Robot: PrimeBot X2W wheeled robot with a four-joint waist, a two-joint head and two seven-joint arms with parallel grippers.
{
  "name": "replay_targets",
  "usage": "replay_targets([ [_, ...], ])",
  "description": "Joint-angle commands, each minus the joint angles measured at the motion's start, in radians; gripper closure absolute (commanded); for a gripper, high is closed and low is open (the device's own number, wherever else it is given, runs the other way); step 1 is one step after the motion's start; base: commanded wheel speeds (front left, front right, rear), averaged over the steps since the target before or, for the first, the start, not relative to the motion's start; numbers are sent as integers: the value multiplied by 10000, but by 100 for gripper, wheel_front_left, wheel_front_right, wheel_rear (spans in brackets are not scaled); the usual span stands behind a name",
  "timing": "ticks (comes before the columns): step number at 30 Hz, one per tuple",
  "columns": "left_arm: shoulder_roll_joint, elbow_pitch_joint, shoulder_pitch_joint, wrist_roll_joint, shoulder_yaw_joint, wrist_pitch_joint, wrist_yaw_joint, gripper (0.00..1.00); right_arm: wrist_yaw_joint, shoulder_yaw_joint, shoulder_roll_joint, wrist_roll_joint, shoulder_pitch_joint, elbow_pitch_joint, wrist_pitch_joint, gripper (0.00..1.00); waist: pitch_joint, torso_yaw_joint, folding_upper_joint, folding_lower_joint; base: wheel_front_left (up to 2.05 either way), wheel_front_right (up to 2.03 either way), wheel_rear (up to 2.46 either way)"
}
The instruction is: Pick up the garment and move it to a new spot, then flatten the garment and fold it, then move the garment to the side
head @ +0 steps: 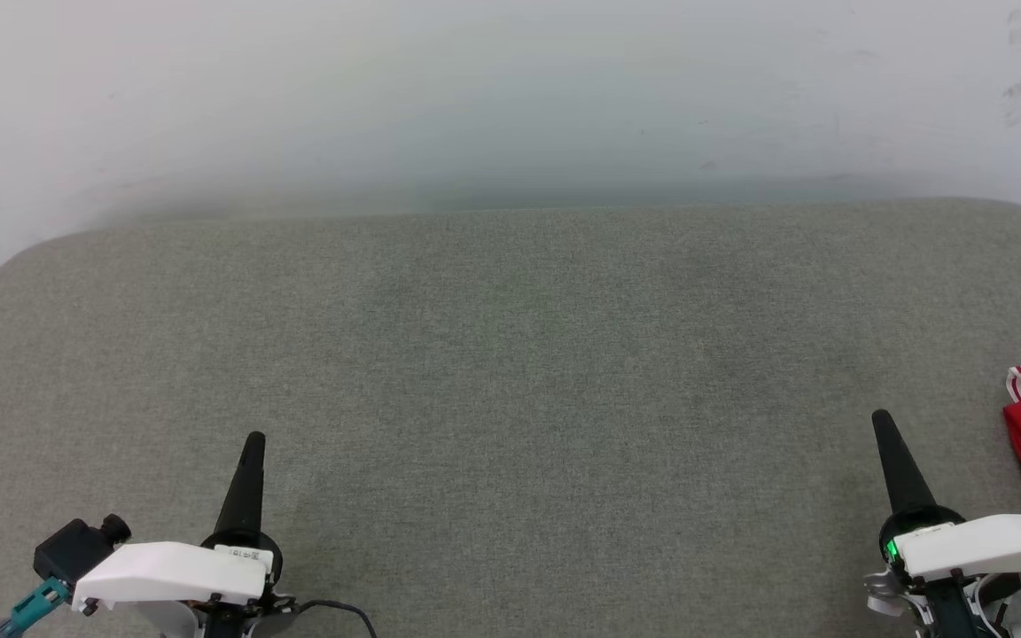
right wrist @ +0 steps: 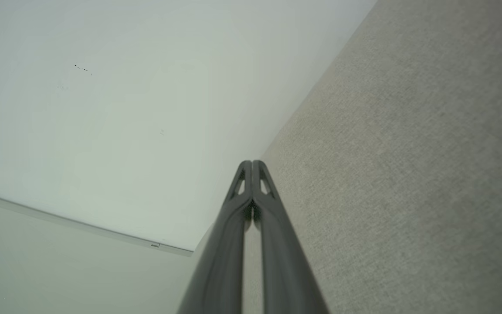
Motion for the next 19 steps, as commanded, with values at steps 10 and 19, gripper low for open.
replay_targets([
  [10,-7,112,-308,-1104,132,320,-18,100,-2,-78,-18,1199,-318,66,213,100,-32,-5,0,0,0,0,0],
  [19,-32,243,-372,-1887,198,543,-20,100,-2,-127,-14,2043,-353,166,382,100,-59,-10,0,0,0,0,0],
])
